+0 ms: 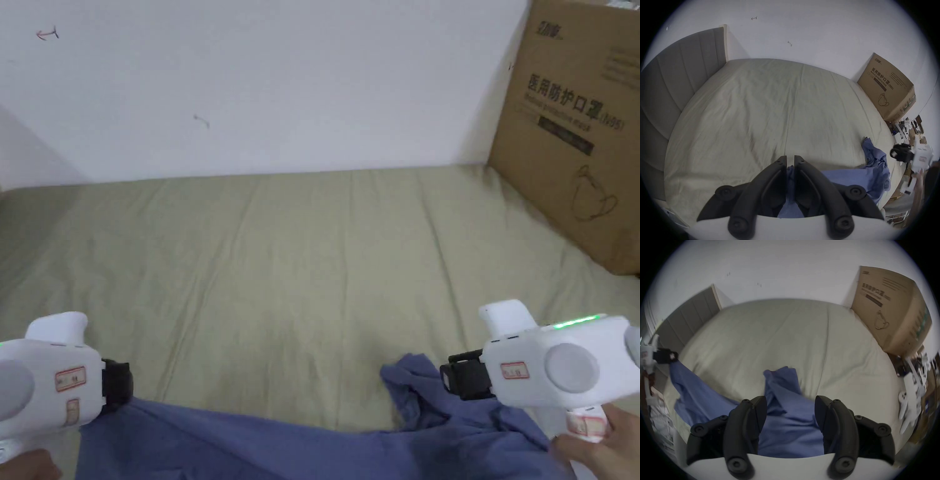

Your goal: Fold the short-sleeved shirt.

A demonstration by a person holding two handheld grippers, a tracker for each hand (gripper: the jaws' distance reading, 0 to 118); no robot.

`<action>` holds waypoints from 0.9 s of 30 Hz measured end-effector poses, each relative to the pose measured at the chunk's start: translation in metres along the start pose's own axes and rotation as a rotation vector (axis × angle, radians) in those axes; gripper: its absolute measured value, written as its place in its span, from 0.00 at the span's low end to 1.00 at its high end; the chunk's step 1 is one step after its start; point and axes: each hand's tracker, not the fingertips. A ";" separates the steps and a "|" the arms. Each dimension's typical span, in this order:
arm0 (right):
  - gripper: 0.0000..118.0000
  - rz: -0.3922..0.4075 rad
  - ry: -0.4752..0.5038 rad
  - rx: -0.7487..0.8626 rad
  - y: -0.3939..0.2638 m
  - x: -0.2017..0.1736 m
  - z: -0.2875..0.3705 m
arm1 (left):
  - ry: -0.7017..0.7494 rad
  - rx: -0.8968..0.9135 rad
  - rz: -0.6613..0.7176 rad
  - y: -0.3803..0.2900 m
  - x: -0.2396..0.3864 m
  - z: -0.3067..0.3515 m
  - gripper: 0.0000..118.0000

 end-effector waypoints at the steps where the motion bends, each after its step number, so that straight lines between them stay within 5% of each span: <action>1: 0.55 0.036 0.021 -0.038 0.004 0.003 -0.016 | 0.002 0.000 -0.003 -0.001 0.000 0.001 0.07; 6: 0.55 0.058 -0.021 -0.277 -0.001 0.025 -0.092 | 0.006 -0.011 0.005 -0.006 -0.004 0.000 0.07; 10: 0.45 -0.047 0.055 -0.264 -0.007 0.036 -0.092 | 0.017 -0.031 0.008 -0.008 -0.010 -0.007 0.07; 11: 0.37 -0.055 0.077 -0.248 -0.003 0.039 -0.088 | 0.020 -0.035 0.008 -0.007 -0.012 -0.008 0.07; 12: 0.15 -0.054 0.086 -0.234 -0.002 0.041 -0.083 | 0.022 -0.036 0.012 -0.007 -0.012 -0.009 0.07; 13: 0.03 -0.054 0.073 -0.233 0.001 0.042 -0.080 | 0.023 -0.039 0.016 -0.007 -0.013 -0.009 0.07; 16: 0.03 -0.011 0.083 -0.224 0.009 0.039 -0.064 | 0.018 -0.032 0.023 -0.001 -0.013 -0.001 0.07; 20: 0.03 -0.133 0.188 -0.076 0.039 0.055 -0.008 | 0.053 0.017 0.013 0.020 -0.012 0.024 0.07; 27: 0.03 -0.194 0.245 0.195 0.100 0.070 0.120 | 0.065 0.187 0.013 0.072 -0.013 0.102 0.07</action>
